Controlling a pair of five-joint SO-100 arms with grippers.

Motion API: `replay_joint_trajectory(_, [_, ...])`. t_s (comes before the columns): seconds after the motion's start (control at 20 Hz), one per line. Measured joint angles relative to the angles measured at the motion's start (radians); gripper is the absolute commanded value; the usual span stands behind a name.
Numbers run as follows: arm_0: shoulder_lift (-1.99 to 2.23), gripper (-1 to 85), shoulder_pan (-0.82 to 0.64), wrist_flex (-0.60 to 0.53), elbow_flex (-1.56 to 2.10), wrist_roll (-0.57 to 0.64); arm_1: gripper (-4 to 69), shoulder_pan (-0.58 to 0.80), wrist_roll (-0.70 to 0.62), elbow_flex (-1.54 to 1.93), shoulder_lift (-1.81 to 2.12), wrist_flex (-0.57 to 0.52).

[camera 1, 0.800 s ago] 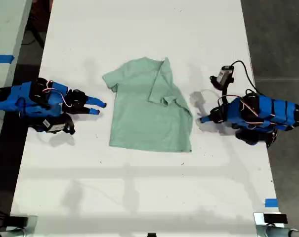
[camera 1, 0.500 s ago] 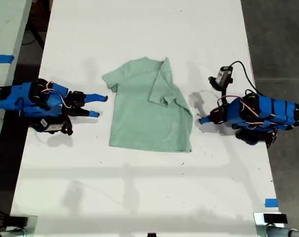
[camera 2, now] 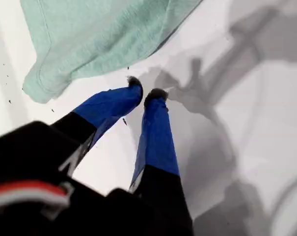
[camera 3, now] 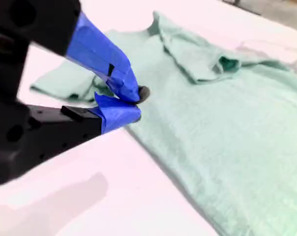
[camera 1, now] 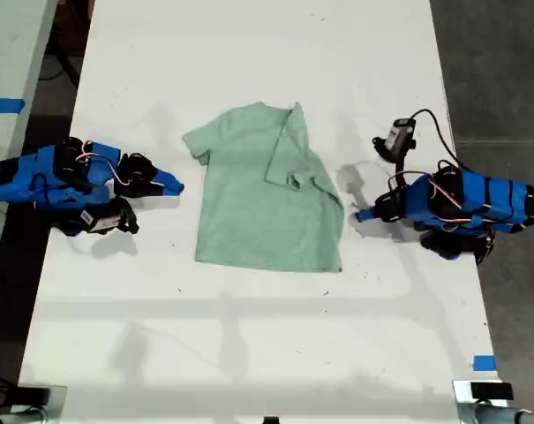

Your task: Fold t shirt

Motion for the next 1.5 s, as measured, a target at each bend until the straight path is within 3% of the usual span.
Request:
replay_joint_trajectory(0.1, [-0.002,0.6,-0.018,-0.071,-0.009,0.034,5.0,0.0,0.0,0.0,0.0,0.0])
replay_joint_trajectory(0.15, [-0.034,3.1,-0.049,-0.051,-0.064,0.035,5.0,0.0,0.0,0.0,0.0,0.0])
replay_joint_trajectory(0.25, [-0.288,16.7,-0.149,0.046,-0.268,0.091,5.1,0.0,-0.002,0.0,0.0,0.0])
replay_joint_trajectory(0.35, [-0.712,23.9,-0.268,0.193,-0.617,0.233,5.1,0.0,-0.006,0.0,0.0,0.0])
replay_joint_trajectory(0.45, [-1.166,25.8,-0.434,0.308,-0.965,0.422,5.0,0.0,-0.009,0.0,0.0,0.0])
replay_joint_trajectory(0.55, [-1.486,26.5,-0.575,0.333,-1.167,0.571,5.1,0.0,-0.009,0.0,0.0,0.0])
replay_joint_trajectory(0.7, [-1.733,27.2,-0.69,0.319,-1.244,0.664,5.0,0.0,-0.009,0.0,0.0,0.0])
replay_joint_trajectory(1.1, [-1.962,26.2,-0.707,0.19,-1.247,0.666,4.9,0.0,-0.009,0.0,0.0,0.0])
replay_joint_trajectory(1.15, [-1.982,24.2,-0.69,0.178,-1.25,0.658,4.9,0.0,-0.009,0.0,0.0,0.0])
replay_joint_trajectory(1.25, [-2.008,9.9,-0.653,0.167,-1.272,0.627,4.9,0.0,-0.009,0.0,0.0,0.0])
replay_joint_trajectory(1.35, [-2.033,1.3,-0.63,0.15,-1.301,0.6,4.9,0.0,-0.009,0.0,0.0,0.0])
replay_joint_trajectory(1.5, [-2.043,-0.2,-0.6,0.172,-1.318,0.574,4.9,0.0,-0.009,0.002,0.0,0.0])
